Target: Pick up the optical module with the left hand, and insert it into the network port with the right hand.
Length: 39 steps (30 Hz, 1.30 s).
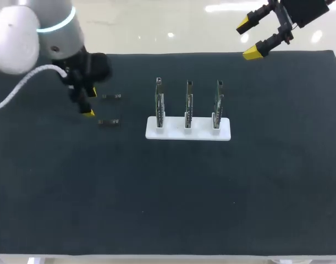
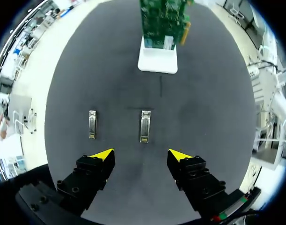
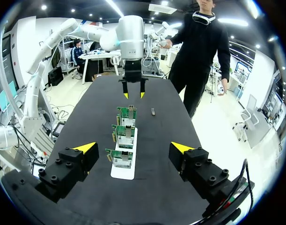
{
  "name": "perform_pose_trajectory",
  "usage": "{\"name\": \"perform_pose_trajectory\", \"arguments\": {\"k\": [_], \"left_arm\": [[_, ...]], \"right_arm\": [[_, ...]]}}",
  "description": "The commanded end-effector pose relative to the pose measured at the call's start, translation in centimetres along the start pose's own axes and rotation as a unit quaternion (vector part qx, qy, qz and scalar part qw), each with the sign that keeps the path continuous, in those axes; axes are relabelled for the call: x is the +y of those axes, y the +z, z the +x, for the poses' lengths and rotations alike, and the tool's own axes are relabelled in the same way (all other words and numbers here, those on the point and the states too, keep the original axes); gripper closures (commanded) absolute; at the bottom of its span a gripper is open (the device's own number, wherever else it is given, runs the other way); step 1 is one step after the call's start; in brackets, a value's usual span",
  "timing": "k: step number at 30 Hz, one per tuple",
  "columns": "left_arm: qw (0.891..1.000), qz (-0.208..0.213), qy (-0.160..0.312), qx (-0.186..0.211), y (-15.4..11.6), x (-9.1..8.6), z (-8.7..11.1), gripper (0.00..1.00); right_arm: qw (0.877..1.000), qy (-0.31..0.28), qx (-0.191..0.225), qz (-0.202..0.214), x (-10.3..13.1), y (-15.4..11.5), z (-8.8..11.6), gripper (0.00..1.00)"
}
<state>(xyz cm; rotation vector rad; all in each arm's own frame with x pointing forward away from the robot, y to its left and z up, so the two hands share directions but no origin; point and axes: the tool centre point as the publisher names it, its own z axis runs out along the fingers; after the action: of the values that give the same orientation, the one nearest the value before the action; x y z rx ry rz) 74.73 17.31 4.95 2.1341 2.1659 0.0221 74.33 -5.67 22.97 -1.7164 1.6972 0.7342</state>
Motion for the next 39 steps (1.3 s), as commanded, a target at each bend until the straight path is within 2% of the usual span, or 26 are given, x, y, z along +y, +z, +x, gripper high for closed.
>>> {"name": "perform_pose_trajectory", "arguments": {"k": [1, 17, 24, 28, 34, 39], "left_arm": [[0.999, -0.002, 0.009, 0.037, 0.2, 0.3, -0.5, 0.0], [0.999, -0.002, 0.009, 0.037, 0.2, 0.3, -0.5, 0.0], [1.0, 0.008, 0.002, 0.022, 1.2, 0.2, -0.5, 0.0], [0.999, 0.026, 0.008, 0.035, 2.1, -0.1, -0.9, 0.0], [0.999, 0.021, 0.021, 0.039, 3.3, -0.1, -1.2, 0.0], [0.998, 0.04, 0.039, 0.02, 3.9, 0.1, -1.4, 0.0]], "right_arm": [[1.0, 0.0, -0.001, 0.001, 0.1, 0.0, 0.0, 0.0], [1.0, 0.0, -0.001, 0.001, 0.1, 0.0, 0.0, 0.0], [1.0, 0.0, -0.001, 0.001, 0.1, 0.0, 0.0, 0.0], [1.0, 0.0, -0.001, 0.001, 0.1, 0.0, 0.0, 0.0], [1.0, 0.0, -0.001, 0.001, 0.1, 0.0, 0.0, 0.0], [1.0, 0.0, -0.001, 0.001, 0.1, 0.0, 0.0, 0.0]]}}
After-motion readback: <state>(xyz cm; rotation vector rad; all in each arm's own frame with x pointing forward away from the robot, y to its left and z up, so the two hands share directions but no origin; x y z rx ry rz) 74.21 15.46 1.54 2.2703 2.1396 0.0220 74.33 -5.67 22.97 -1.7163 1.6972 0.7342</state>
